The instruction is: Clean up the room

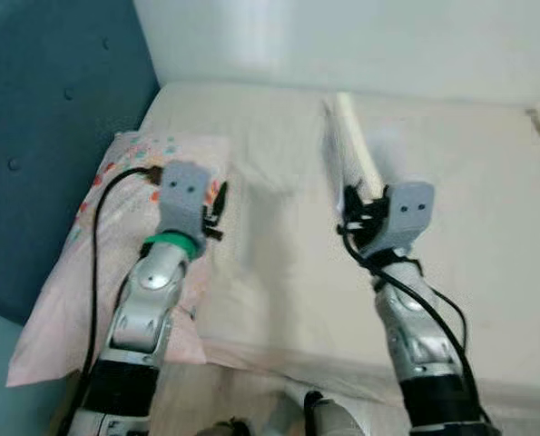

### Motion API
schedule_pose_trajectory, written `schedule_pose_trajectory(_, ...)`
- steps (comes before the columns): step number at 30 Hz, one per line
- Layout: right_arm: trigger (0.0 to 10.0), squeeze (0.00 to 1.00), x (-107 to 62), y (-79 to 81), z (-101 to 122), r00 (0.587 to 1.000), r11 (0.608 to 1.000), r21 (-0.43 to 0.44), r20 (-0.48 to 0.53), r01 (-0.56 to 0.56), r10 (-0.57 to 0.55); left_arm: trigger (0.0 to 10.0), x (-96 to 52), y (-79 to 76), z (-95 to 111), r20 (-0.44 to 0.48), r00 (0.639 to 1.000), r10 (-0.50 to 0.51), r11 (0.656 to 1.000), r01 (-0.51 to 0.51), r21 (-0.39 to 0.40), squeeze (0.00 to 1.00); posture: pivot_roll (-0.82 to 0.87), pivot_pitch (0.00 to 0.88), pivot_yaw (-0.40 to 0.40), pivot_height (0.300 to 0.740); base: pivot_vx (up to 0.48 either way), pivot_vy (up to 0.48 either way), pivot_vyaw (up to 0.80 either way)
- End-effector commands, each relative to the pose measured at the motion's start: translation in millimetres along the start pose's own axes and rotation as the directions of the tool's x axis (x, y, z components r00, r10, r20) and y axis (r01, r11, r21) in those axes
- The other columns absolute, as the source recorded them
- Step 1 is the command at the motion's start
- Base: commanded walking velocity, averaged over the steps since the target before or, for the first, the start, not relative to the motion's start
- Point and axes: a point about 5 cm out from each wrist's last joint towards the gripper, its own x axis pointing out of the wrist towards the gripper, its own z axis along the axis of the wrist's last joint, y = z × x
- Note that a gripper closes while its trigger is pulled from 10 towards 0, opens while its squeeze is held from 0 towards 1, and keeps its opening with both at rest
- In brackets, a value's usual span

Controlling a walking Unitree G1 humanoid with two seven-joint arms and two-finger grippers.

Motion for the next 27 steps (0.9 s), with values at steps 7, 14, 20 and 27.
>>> schedule_pose_trajectory(7, 10.0, 0.00, -1.7, -0.3, -3.2, 1.000, 0.996, 0.081, -0.014, 0.022, -0.021, 10.0, -1.7, -6.4, -5.3, -0.017, 0.999, -0.031, 0.999, 0.030, -0.014, 0.00, -0.11, 0.058, 0.078, 0.712, 0.000, 0.000, 0.00)
schedule_pose_trajectory(14, 10.0, 0.00, -1.4, -1.6, -5.6, 0.999, 0.993, 0.111, -0.028, 0.036, -0.033, 10.0, -3.8, -7.4, -10.3, -0.033, 0.999, -0.038, 0.999, 0.037, -0.008, 0.00, -0.11, 0.057, 0.077, 0.692, 0.000, 0.000, 0.00)
schedule_pose_trajectory(20, 10.0, 0.00, -1.6, -1.3, -6.4, 0.999, 0.992, 0.121, -0.031, 0.031, -0.027, 10.0, -5.3, -7.1, -13.9, -0.045, 0.998, -0.036, 0.999, 0.036, -0.003, 0.00, -0.11, 0.059, 0.076, 0.673, 0.000, 0.000, 0.00)
schedule_pose_trajectory(27, 10.0, 0.00, -2.0, -1.3, -6.6, 0.999, 0.991, 0.133, -0.037, 0.031, -0.026, 10.0, -5.2, -7.1, -13.9, -0.047, 0.998, -0.037, 0.999, 0.037, -0.003, 0.00, -0.11, 0.065, 0.078, 0.647, 0.000, 0.000, 0.00)
